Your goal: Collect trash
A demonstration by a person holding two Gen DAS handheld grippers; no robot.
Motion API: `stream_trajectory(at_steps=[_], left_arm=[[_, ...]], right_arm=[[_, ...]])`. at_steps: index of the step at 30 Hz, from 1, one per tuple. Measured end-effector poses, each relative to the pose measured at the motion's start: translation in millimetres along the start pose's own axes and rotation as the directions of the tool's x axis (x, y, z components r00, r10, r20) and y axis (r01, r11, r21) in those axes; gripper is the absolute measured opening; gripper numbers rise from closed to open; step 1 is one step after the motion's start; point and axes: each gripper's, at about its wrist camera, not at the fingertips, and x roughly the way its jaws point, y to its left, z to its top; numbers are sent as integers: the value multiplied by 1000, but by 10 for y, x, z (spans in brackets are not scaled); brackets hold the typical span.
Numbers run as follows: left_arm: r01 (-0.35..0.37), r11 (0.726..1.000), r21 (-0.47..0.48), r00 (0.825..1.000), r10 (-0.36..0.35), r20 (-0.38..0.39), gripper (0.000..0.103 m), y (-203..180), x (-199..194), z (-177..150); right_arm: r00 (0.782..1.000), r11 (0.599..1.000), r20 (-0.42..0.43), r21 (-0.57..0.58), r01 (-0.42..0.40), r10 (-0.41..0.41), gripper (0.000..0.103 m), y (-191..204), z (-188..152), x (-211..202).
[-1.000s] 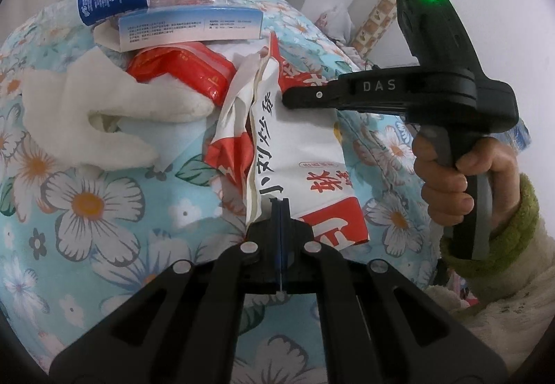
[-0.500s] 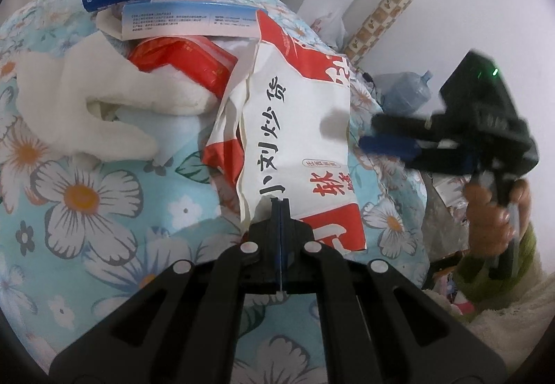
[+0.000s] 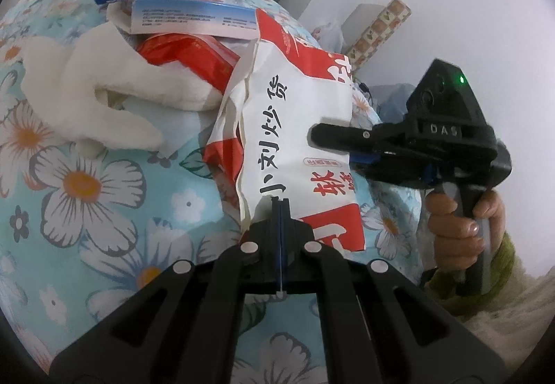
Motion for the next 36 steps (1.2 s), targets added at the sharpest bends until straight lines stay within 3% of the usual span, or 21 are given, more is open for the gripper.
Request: stream_trajectory(at_steps=[5, 6, 9, 14, 17, 20, 22, 27, 28, 30, 36], left_arm=[[35, 999, -22, 998, -34, 44, 1, 30, -228, -3], [38, 999, -27, 998, -36, 53, 7, 40, -271, 2], [26, 999, -46, 994, -21, 108, 16, 127, -458, 27], [-33, 987, -155, 981, 62, 186, 19, 445, -775, 109], [-53, 956, -288, 965, 123, 233, 26, 756, -903, 177], [-65, 898, -435, 956, 182, 232, 25, 1100, -951, 239], [-96, 875, -475, 949, 225, 222, 25, 1251, -925, 286], [-82, 841, -535, 956, 217, 196, 24, 1370, -768, 382], [-84, 841, -534, 956, 219, 196, 23, 1378, -748, 393], [-74, 849, -524, 957, 207, 201, 5, 1364, -765, 378], [-78, 892, -445, 942, 212, 261, 3, 1107, -905, 453]], right_arm=[[998, 998, 10, 4, -58, 58, 8, -42, -22, -92], [998, 998, 13, 4, -58, 58, 8, -54, -29, -129], [998, 998, 19, 11, -57, 57, 8, -92, -37, -212], [998, 999, 38, 17, -49, 48, 8, -143, -85, -289], [998, 998, 42, 27, -51, 50, 8, -207, -99, -290], [998, 998, 42, 37, -58, 56, 8, -247, -100, -258], [997, 997, 42, 43, -66, 64, 8, -265, -99, -267], [997, 997, 41, 42, -69, 67, 8, -274, -107, -278], [997, 997, 42, 41, -70, 68, 8, -270, -106, -279], [997, 997, 44, 33, -69, 68, 8, -260, -112, -300], [996, 998, 65, -16, -58, 59, 8, -150, -101, -386]])
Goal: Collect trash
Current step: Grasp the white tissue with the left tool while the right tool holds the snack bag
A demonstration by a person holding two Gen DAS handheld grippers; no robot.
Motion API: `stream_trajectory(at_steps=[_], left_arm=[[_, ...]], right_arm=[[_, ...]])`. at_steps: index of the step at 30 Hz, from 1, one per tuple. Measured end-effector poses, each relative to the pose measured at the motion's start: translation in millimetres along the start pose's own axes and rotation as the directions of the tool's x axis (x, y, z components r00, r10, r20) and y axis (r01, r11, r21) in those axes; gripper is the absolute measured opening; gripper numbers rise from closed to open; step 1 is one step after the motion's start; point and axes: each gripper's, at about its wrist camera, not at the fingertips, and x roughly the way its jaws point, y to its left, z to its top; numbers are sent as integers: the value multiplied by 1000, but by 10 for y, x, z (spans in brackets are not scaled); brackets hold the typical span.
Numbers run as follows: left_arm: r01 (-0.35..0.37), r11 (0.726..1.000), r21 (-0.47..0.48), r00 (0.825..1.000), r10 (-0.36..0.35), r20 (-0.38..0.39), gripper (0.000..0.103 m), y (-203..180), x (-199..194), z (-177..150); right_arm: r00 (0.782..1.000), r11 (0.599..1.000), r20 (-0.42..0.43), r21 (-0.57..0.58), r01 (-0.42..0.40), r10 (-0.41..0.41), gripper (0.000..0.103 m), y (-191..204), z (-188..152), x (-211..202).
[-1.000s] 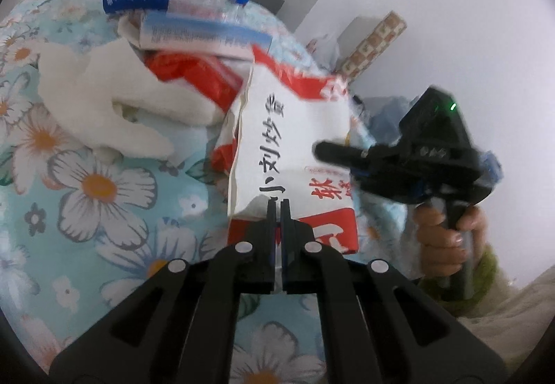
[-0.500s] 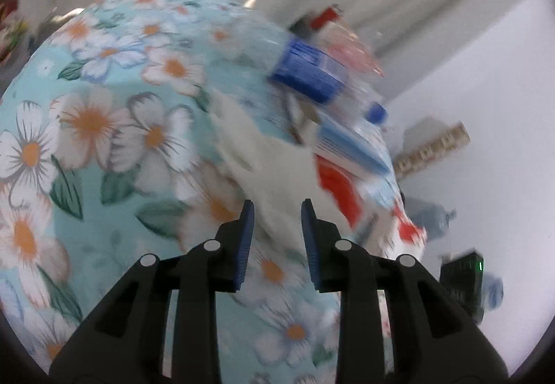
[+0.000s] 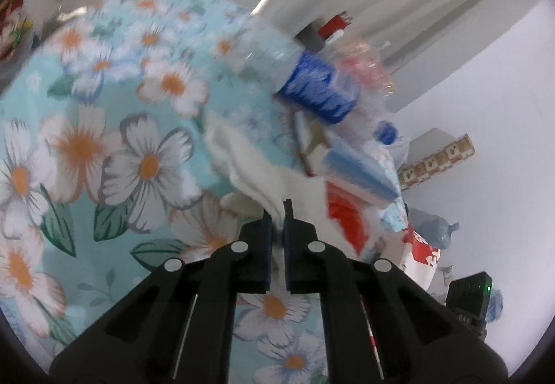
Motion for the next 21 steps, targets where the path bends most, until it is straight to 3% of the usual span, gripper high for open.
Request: stream_trajectory(at_steps=[6, 11, 21], left_arm=[[69, 993, 100, 995, -77, 71, 3, -362, -350, 22], [121, 969, 215, 983, -147, 108, 3, -742, -597, 28], [196, 901, 388, 970, -237, 60, 3, -1466, -636, 13]], right_arm=[[999, 1000, 36, -21, -7, 8, 8, 74, 18, -145], [997, 1000, 79, -22, -4, 6, 8, 100, 28, -284], [978, 999, 206, -7, -43, 43, 8, 20, -50, -748]])
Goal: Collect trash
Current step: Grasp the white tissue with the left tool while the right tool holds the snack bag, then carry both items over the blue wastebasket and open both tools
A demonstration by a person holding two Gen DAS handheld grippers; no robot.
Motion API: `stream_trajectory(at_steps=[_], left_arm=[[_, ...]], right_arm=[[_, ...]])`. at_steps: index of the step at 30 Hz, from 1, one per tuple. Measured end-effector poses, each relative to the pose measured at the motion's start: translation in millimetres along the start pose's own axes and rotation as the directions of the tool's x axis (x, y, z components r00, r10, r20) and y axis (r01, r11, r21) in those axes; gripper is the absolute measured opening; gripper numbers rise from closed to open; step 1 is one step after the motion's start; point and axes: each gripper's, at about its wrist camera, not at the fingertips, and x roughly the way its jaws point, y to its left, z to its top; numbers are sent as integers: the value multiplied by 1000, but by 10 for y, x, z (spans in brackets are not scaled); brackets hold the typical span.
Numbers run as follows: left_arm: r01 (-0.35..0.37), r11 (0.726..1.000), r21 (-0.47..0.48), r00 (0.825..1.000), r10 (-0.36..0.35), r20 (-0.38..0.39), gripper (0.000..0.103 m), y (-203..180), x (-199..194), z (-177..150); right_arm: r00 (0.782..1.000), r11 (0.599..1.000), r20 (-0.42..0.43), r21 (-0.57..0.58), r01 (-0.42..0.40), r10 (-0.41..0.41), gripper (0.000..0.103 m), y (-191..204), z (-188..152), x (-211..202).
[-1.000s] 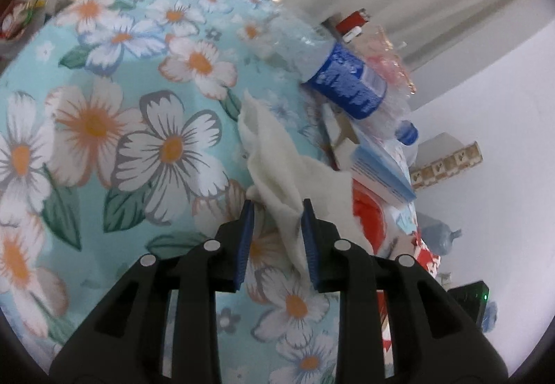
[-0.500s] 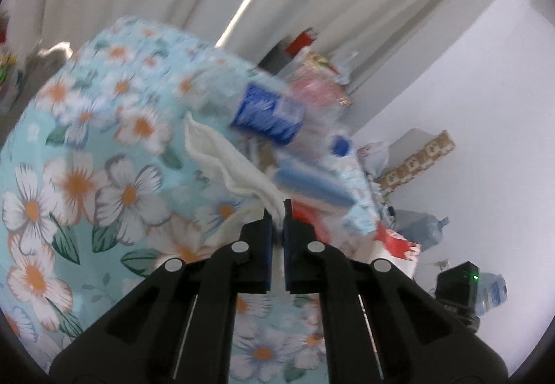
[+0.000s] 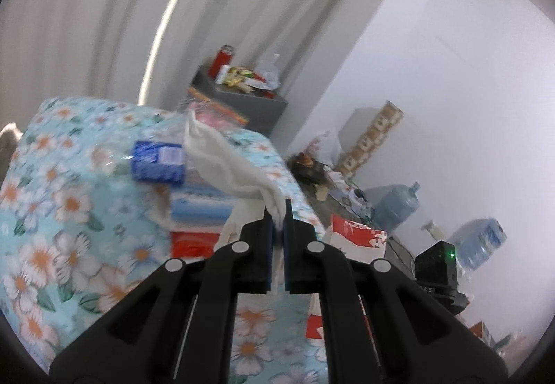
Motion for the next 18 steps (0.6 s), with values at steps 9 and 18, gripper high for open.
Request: stream_trajectory(at_steps=[9, 18], left_arm=[[85, 989, 124, 995, -76, -72, 3, -681, 462, 57], [174, 962, 208, 973, -136, -184, 3, -1262, 1151, 18]], right_arm=[[995, 999, 100, 37, -22, 18, 8, -235, 67, -483], [982, 995, 189, 97, -17, -2, 8, -571, 136, -913]])
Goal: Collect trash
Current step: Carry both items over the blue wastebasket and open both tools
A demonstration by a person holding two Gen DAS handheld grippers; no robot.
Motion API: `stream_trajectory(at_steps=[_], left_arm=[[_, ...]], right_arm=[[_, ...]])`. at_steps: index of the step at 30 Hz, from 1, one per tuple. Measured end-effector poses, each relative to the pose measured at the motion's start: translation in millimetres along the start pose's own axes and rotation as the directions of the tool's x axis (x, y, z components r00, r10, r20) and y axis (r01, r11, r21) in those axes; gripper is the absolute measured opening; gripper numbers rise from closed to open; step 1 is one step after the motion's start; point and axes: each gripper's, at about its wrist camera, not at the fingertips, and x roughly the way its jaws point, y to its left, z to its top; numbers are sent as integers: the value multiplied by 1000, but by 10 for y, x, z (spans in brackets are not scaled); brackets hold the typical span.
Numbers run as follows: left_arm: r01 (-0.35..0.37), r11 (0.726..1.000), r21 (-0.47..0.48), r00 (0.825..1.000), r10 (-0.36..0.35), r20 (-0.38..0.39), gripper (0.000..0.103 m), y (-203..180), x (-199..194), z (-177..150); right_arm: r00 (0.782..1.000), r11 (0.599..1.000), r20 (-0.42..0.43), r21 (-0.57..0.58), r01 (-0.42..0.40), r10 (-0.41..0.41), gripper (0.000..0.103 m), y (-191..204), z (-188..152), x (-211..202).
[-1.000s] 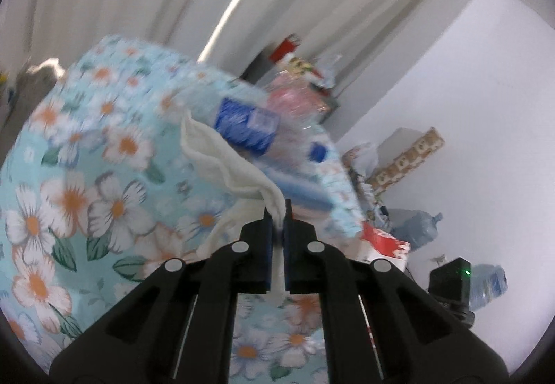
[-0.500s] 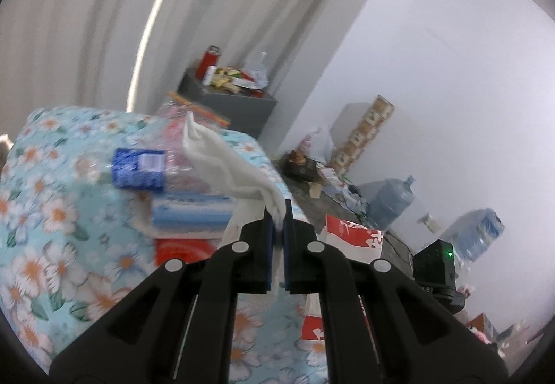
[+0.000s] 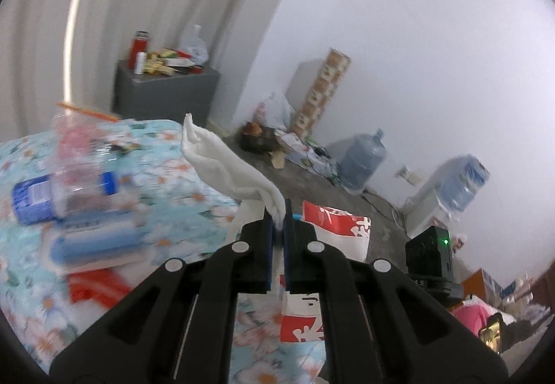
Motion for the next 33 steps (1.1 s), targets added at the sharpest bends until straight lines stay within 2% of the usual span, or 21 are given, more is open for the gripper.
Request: stream_trajectory(at_steps=[7, 11, 14, 18, 22, 24, 25, 27, 28, 29, 30, 31, 32, 33], left_arm=[[90, 989, 114, 991, -77, -111, 3, -553, 817, 201], [149, 978, 147, 972, -117, -205, 3, -846, 1444, 261], [183, 968, 173, 951, -130, -280, 3, -1051, 1967, 277], [207, 960, 190, 914, -120, -387, 3, -1264, 2809, 223], [205, 953, 224, 874, -75, -481, 3, -1414, 3573, 84], [194, 951, 240, 856, -45, -515, 3, -1472, 3977, 10], [187, 951, 247, 851, -30, -525, 12, -1495, 4113, -19], [168, 953, 253, 839, -3, -544, 66, -1507, 4441, -85], [140, 957, 255, 835, 25, -550, 69, -1478, 4629, -155], [125, 958, 260, 833, 41, -552, 69, -1456, 4719, -189], [100, 957, 272, 823, 74, -563, 69, -1423, 4830, -257], [85, 956, 280, 814, 96, -573, 69, -1407, 4904, -291], [75, 956, 282, 808, 107, -579, 69, -1396, 4949, -320], [79, 960, 267, 813, 94, -575, 69, -1361, 4926, -334]], right_arm=[[994, 996, 88, 63, 61, -66, 8, -352, 225, -284], [973, 981, 147, 100, 167, -180, 8, -582, 375, -483], [940, 953, 176, 138, 270, -291, 8, -805, 514, -597], [884, 897, 192, 215, 386, -426, 8, -1202, 740, -655], [842, 841, 178, 309, 444, -509, 10, -1678, 960, -680], [821, 807, 160, 356, 470, -549, 15, -1959, 1099, -638], [812, 790, 145, 378, 483, -565, 16, -2129, 1177, -590], [792, 757, 118, 409, 510, -598, 27, -2477, 1342, -466], [771, 723, 93, 430, 540, -631, 31, -2690, 1394, -411], [755, 695, 66, 451, 560, -652, 41, -2906, 1431, -367], [749, 676, 46, 470, 568, -661, 47, -3097, 1452, -338], [730, 638, 15, 497, 588, -684, 55, -3270, 1446, -312], [698, 578, -29, 534, 616, -716, 56, -3464, 1408, -296], [683, 546, -49, 560, 623, -729, 56, -3588, 1389, -295]])
